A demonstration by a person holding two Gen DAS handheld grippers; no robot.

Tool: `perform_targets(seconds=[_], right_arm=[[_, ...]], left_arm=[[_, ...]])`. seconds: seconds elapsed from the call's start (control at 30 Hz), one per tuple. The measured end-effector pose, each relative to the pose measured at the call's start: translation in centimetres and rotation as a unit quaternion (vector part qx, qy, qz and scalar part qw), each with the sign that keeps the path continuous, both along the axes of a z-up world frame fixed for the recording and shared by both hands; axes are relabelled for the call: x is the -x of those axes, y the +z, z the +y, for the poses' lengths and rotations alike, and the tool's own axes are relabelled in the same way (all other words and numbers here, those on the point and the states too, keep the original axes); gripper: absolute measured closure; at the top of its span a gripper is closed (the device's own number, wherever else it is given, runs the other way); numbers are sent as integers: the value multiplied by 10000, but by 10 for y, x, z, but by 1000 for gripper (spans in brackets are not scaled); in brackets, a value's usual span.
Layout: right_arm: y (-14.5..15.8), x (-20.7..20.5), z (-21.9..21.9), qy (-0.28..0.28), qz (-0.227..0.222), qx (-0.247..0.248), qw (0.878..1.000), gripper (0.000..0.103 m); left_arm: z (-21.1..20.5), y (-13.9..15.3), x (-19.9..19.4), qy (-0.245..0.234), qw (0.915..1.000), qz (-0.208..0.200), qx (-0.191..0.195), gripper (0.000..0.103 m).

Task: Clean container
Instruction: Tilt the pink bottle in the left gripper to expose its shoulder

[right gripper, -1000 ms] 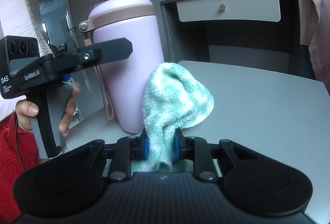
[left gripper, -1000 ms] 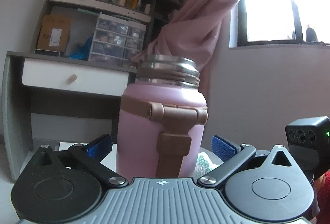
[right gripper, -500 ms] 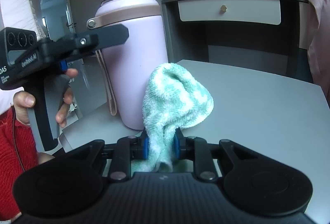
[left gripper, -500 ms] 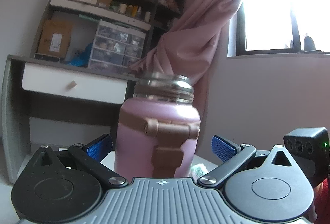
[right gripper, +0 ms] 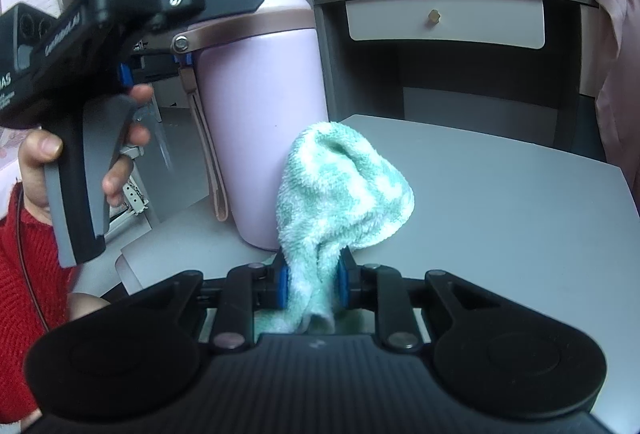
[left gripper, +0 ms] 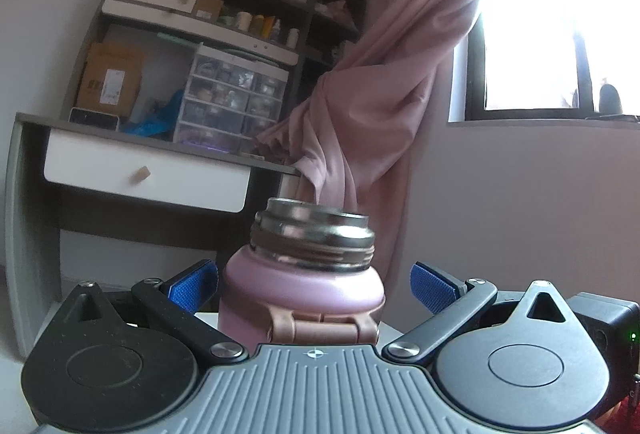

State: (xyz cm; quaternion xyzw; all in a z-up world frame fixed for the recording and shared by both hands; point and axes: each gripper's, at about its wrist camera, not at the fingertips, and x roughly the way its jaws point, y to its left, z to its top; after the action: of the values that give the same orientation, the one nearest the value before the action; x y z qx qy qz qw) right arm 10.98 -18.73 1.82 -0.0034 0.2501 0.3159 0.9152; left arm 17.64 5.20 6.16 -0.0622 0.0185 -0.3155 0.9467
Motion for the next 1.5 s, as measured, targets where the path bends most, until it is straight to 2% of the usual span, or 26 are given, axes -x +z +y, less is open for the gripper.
perform_targets(seconds=[0.13,0.27,0.37,0.4,0.47,0.63,0.8,1.0,1.13,1.23,1.33,1.5], right_arm=[[1,9,12,-56,-1,3,10000,81],[1,8,11,-48,-3,-6,10000,81],[0,8,11,-49,-1,-16,10000,81],[0,8,11,-52,1,-18,10000,81],[0,8,11,-53,-3,-9,10000,81],[-1,8,11,-55,-1,-18,10000,81],[-1,7,11,-45,6,-29,10000,81],[4,10,10,-121,-13,-121,9999,81],[18,28,20,-121,-484,-235,9985,81],[29,32,23,-280,-648,-544,9960,81],[38,29,20,-290,-576,-1186,9909,81],[38,27,20,-354,-555,-1615,9847,81]], left_arm=[[-2,3,-3,77,9999,38,-68,0],[2,5,-7,223,9997,100,29,0],[6,8,-16,211,9986,448,166,2],[6,8,-17,175,9985,489,156,4],[6,8,-15,128,9991,386,131,20],[-2,11,-6,141,9996,145,-185,21],[4,12,-10,161,9995,261,-90,21],[4,14,-10,121,9993,296,-208,21],[6,19,-12,130,9991,348,-207,21],[7,26,-13,130,9991,359,-200,21],[8,24,-13,152,9991,361,-176,21],[9,23,-15,142,9992,351,-141,21]])
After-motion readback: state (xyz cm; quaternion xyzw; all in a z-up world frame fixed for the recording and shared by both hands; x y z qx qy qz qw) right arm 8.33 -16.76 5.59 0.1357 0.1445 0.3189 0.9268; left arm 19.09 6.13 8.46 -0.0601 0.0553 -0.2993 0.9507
